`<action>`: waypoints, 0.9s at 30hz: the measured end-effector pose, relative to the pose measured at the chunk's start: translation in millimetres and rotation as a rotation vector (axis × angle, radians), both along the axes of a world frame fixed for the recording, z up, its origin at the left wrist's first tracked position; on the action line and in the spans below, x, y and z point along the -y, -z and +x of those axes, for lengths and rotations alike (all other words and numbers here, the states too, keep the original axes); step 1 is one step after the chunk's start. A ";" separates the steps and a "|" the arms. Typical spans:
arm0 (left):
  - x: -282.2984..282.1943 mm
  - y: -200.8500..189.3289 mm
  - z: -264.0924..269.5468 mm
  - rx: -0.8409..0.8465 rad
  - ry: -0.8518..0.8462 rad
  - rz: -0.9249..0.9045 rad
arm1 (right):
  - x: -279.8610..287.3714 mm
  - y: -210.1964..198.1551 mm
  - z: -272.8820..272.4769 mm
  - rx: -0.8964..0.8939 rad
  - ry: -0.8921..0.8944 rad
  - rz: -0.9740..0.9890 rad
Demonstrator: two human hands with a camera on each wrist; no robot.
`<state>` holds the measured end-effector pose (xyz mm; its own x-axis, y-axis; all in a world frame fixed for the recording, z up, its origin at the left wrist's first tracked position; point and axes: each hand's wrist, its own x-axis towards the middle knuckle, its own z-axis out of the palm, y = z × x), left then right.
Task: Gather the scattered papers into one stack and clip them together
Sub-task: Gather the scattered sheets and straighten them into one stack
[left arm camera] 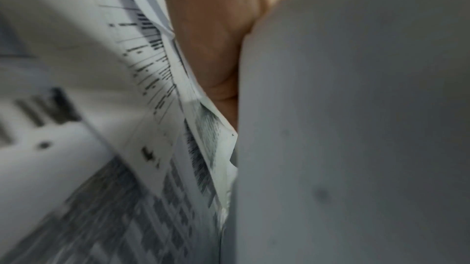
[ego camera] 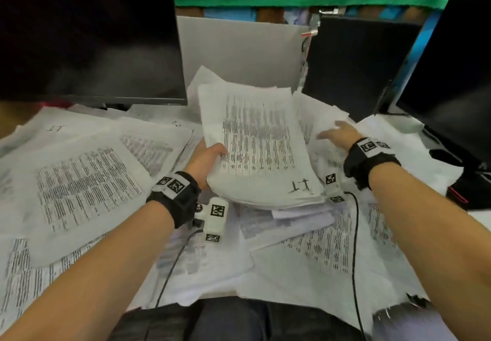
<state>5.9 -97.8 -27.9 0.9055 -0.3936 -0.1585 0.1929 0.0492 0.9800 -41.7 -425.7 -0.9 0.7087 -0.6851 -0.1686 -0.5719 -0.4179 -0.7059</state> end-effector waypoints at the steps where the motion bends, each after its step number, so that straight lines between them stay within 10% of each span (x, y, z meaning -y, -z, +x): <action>1: 1.7 -0.2 6.5 -0.004 0.006 -0.028 | -4.0 -4.0 7.4 -0.161 -0.102 -0.095; 7: 7.3 24.0 14.9 0.015 0.007 0.117 | 9.2 45.8 25.3 -0.609 -0.272 -0.613; 18: -1.1 49.2 21.3 0.041 0.231 0.306 | 23.0 44.5 36.2 -0.619 -0.295 -0.498; 27: -3.0 50.9 21.6 0.062 0.208 0.292 | -0.7 20.7 36.2 -0.258 -0.251 -0.612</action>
<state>27.5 -94.8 -78.7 0.8221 -0.5169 -0.2387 0.1094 -0.2682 0.9571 -5.5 -425.1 -21.5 0.8471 -0.5313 0.0106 -0.5232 -0.8374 -0.1578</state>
